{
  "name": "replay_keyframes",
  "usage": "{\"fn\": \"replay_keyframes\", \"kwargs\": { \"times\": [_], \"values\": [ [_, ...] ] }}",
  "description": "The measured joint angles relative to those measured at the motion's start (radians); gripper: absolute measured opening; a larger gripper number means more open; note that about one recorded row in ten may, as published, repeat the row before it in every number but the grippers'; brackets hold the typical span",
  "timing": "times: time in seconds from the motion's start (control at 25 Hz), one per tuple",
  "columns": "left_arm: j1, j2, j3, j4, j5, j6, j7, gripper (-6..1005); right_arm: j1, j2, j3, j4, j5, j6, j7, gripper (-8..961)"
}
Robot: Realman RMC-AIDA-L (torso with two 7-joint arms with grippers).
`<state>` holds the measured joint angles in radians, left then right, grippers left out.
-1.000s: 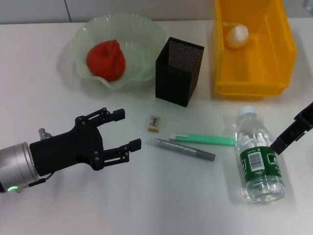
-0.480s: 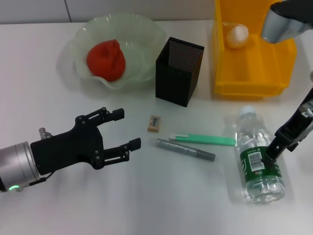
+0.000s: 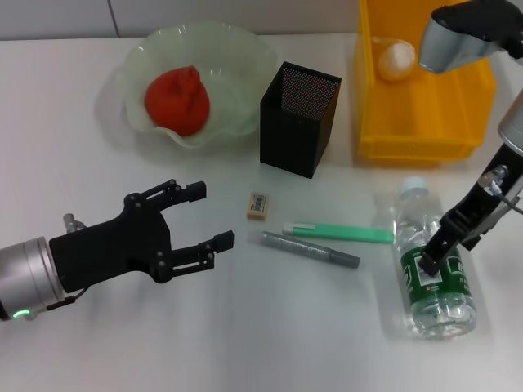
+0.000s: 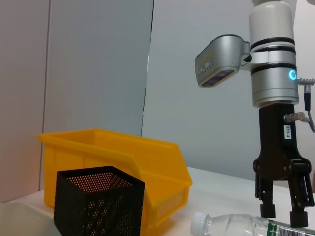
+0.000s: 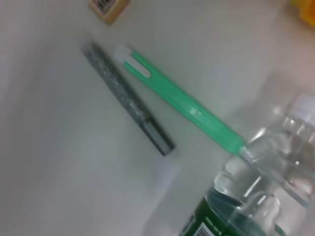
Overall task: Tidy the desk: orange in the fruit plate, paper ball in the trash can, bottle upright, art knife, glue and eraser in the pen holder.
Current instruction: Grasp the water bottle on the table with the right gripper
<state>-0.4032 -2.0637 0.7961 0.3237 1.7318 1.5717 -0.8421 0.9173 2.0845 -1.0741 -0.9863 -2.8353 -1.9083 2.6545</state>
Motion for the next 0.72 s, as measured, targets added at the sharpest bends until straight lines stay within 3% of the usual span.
{"fn": "replay_keyframes", "kwargs": {
  "times": [0.72],
  "values": [
    [-0.001,0.004,-0.001,0.024,0.006,0.008,-0.004,832,-0.004,0.000,-0.046,0.059,0.003,0.095,0.029,810]
  ]
}}
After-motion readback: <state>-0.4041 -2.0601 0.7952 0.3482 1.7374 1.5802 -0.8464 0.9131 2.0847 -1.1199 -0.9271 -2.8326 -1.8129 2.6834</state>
